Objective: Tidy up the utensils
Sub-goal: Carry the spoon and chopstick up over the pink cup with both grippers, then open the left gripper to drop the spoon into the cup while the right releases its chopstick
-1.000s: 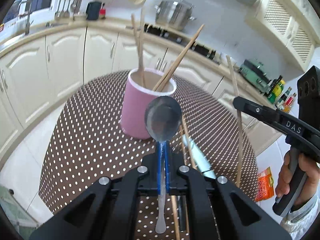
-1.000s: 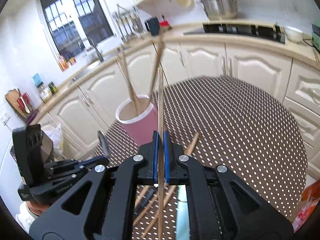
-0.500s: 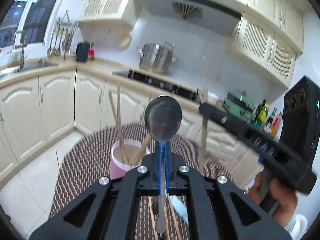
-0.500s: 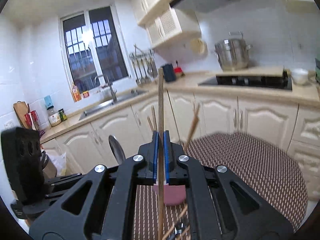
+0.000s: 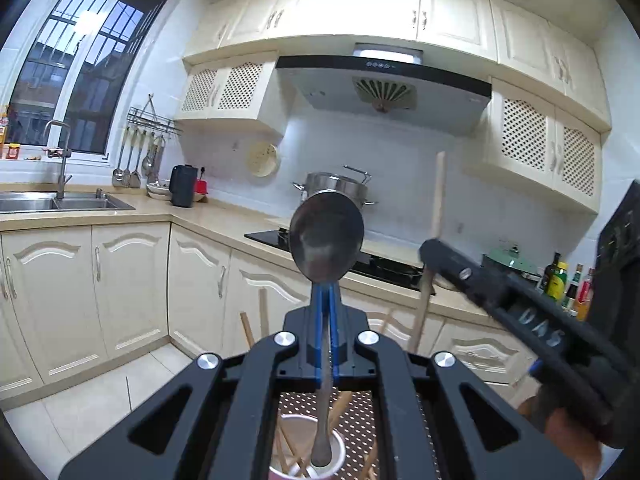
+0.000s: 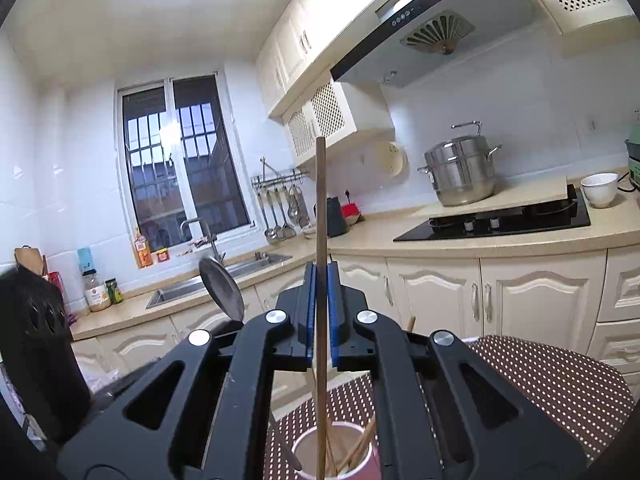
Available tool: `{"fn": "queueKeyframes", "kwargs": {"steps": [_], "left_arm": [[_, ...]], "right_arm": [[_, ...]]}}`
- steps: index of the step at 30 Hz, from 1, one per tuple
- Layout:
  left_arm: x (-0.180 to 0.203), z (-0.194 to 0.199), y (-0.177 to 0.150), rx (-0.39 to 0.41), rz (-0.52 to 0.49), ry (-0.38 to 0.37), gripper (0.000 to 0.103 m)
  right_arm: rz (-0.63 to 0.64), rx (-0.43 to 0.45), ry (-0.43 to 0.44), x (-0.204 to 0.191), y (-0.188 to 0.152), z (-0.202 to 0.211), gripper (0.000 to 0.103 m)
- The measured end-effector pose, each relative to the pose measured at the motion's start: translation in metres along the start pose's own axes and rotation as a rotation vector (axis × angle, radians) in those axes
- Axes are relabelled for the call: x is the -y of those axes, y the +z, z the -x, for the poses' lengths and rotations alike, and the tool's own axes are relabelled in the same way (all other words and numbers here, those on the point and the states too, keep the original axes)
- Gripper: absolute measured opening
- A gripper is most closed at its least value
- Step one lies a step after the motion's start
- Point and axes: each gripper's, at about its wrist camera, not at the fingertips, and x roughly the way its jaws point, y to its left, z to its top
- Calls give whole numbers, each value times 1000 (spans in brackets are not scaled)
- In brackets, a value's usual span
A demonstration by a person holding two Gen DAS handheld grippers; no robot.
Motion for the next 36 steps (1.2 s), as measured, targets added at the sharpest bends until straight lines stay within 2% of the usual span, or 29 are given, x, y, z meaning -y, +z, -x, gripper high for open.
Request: {"fn": "queueKeyframes", "kwargs": {"steps": [4,11,21,29,30,31,36], "left_arm": [[-11,-19,-13,-18,18,15,3],[-25,-28,-42,-50,20,20,3],[-35,-18,-74,-139,34,11,4],[-34,-4,-76,-167,43,-17,6],[-34,-1,-75,-163,43,-20,14],[-33,1,-75,-161,45,-21,28],[-32,15,-70,-152,50,-1,33]], "right_arm": [[-6,10,-9,7,-8,-8,6],[5,13,-29,10,-21,-19,6],[7,-31,-24,10,-38,-12,6],[9,-60,-35,9,-44,3,6],[9,-63,-39,9,-45,6,6],[6,-66,-40,9,-45,7,6],[2,-84,-44,8,-50,15,6]]}}
